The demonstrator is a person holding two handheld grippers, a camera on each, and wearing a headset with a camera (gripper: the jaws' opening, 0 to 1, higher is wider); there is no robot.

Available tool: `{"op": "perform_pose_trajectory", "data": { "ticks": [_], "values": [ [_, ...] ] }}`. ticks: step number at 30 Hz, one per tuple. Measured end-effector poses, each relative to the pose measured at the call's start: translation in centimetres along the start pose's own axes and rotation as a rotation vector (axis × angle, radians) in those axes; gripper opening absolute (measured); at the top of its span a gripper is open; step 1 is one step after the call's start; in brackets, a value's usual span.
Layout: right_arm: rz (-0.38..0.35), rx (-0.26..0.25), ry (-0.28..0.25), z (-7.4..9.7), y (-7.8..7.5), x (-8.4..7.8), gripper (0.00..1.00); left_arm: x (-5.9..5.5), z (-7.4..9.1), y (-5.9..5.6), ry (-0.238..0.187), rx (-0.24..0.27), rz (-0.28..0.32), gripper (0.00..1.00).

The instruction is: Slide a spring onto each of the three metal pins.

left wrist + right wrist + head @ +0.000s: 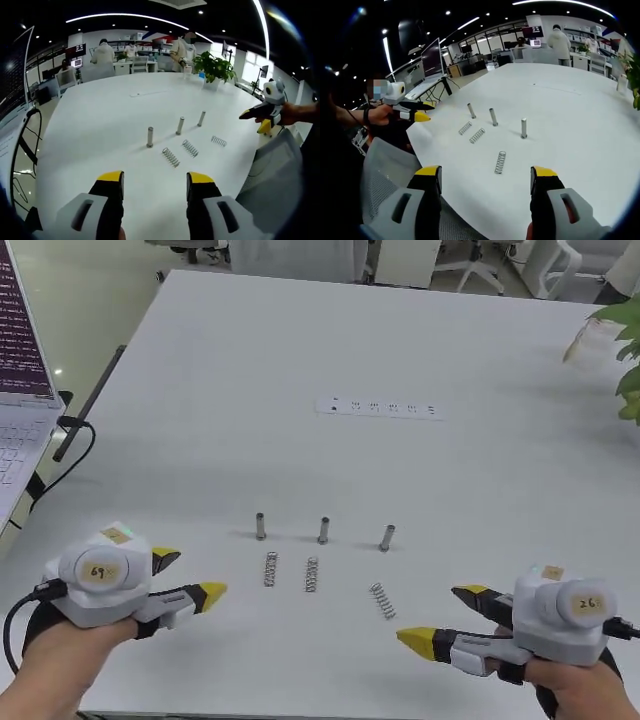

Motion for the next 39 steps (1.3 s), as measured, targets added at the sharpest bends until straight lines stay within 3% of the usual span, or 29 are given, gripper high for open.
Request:
{"op": "perform_pose_trajectory", "data": {
  "ticks": [20, 26, 39],
  "values": [
    [-0.016, -0.004, 0.005, 0.2, -0.3, -0.7, 0.71, 0.4, 0.1, -1.4, -0.015, -0.028, 0.017, 0.54],
    [-0.016, -0.003, 0.007, 0.1, -0.3, -0.8, 0.71, 0.4, 0.8, -1.2, -0.026, -0.023, 0.022, 0.58],
    [-0.007, 0.010, 0.015, -0.3, -0.1, -0.7, 0.71, -1.1, 1.9, -1.7, -0.022, -0.013, 0.050, 0.62]
  ]
}}
Point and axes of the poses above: the centre of the closed fingertips' face, and the gripper's own axes: z roughly backward along the fingers, y roughly to its left, x roughly out of its top, the point moved 1 cm from there along z, roughly backward along the fingers, and after that the axes turned 1 degree about -x, right-handed, at the moved point
